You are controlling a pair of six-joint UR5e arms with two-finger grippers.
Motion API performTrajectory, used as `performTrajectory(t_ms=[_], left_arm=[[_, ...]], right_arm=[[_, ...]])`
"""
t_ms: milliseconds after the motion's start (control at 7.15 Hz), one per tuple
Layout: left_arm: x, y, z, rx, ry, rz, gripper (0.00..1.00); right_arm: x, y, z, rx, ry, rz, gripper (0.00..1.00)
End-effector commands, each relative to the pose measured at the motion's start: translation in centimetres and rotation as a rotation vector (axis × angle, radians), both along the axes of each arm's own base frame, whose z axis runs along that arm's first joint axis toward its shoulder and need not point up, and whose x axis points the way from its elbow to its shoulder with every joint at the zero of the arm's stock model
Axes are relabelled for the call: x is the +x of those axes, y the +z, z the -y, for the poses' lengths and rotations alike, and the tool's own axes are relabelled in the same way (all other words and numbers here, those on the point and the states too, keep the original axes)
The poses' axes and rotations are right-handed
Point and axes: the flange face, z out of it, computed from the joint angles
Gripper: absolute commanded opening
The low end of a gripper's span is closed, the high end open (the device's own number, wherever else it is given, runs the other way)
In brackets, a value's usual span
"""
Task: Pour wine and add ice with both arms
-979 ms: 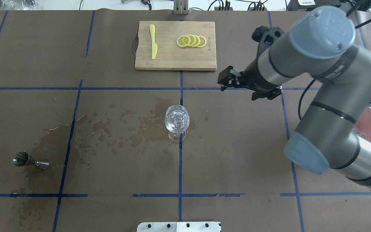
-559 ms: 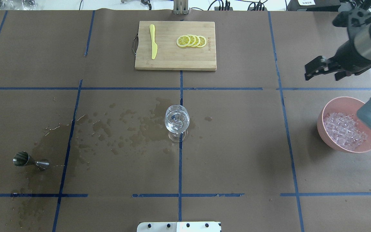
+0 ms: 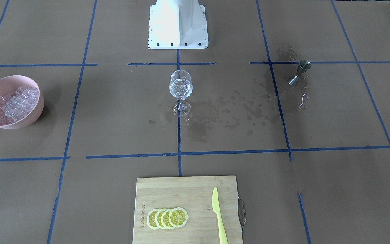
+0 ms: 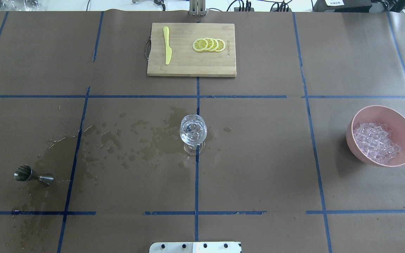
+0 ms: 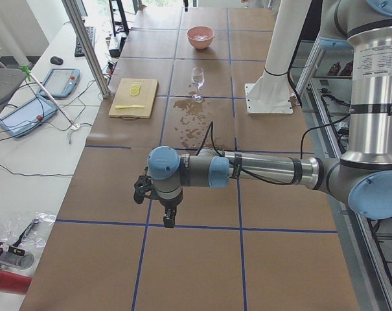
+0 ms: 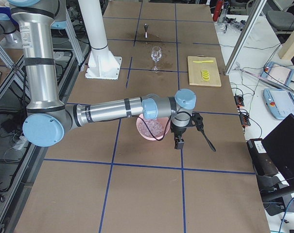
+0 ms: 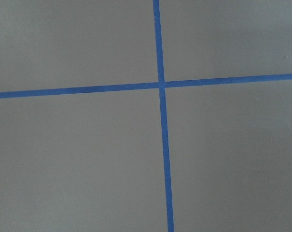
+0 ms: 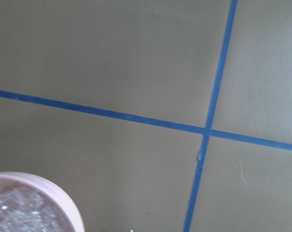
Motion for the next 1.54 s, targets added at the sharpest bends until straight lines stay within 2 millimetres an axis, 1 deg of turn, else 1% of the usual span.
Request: performTrajectory(t_ms=[0,140,280,419,559,699,839,979,1119,1258,1398], left_arm=[[0.2,0.1,0.0,0.035,0.000,-0.004,1.00],[0.4,4.5,-0.1,0.002,0.008,-0.008,1.00],[0.8,5.4,0.2,0.049,0.014,-0.001,1.00],[0.8,5.1,0.4,0.098,0.011,-0.001,1.00],[0.8,4.8,0.7,0.101,0.012,0.002,1.00],[0.8,4.4,0.8,0.118,0.018,0.002,1.00],[0.8,4.0,0.6,0.121,0.018,0.002,1.00],[0.8,4.2,0.5,0.115,0.018,0.005,1.00],[0.8,4.6,-0.1,0.104,0.019,0.005,1.00],[0.8,4.5,-0.4,0.106,0.019,0.004,1.00],[0.8,4.4,-0.5,0.107,0.018,0.004,1.00]], right_arm=[[6.4,5.2,-2.0,-0.012,-0.015,0.005,1.00],[6.7,5.0,-2.5,-0.041,-0.020,0.019,1.00],[6.6,5.2,-3.0,-0.038,-0.029,0.034,1.00],[6.6,5.0,-2.8,-0.039,-0.021,0.036,1.00],[6.2,5.6,-3.0,-0.067,-0.010,0.082,1.00],[6.1,5.7,-3.3,-0.058,-0.014,0.095,1.00],[6.2,5.8,-3.3,-0.058,-0.017,0.087,1.00],[6.4,6.3,-3.5,-0.064,-0.020,0.057,1.00],[6.3,7.5,-4.9,-0.094,-0.014,0.070,1.00],[6.2,8.4,-6.1,-0.114,-0.013,0.072,1.00],[6.1,8.2,-6.1,-0.108,-0.013,0.071,1.00]])
